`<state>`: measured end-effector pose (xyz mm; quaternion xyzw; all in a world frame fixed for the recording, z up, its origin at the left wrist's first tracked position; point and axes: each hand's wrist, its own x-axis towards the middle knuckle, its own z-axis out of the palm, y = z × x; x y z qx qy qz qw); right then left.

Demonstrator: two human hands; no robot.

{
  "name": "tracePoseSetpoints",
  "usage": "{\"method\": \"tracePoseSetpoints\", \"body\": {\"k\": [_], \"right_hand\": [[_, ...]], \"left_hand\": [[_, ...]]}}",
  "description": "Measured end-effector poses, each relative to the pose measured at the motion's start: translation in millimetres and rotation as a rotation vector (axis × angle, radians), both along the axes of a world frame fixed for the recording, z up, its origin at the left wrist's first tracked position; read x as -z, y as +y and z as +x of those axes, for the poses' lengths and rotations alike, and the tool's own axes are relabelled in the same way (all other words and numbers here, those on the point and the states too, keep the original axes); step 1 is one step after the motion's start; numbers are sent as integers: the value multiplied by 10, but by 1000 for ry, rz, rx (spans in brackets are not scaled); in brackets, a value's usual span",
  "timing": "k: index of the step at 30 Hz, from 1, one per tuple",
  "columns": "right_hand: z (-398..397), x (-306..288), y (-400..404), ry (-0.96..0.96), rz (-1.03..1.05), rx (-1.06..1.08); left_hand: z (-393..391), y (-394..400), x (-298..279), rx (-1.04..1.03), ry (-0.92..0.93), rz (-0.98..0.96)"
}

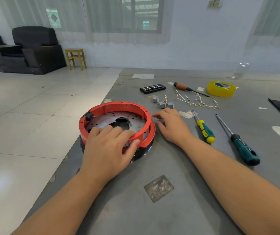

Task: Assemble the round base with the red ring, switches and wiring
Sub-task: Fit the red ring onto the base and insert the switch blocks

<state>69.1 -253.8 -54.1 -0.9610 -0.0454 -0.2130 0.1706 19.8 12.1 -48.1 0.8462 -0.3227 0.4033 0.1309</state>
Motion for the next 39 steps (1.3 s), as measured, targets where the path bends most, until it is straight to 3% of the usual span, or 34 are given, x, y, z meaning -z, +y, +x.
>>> {"method": "tracePoseSetpoints", "body": {"k": [6,11,13,22,31,39], "right_hand": [[-594,-22,-129,33,73,-46],[-691,16,-126,113,-47,37],[-684,8,-118,118,-65,51],[-761,-89,-121,49,126,-111],[-901,-67,197,2,940,-379],[-971,-66,345,-78,942,-423]], "left_hand": [[-122,-65,-234,-50,266,6],[-41,-58,-484,-98,657,90],[17,-120,-547,-128,733,152],[-10,-452,-255,-179,317,94],[-59,-385,-224,-140,257,78],[-161,-358,-278,48,208,-64]]}}
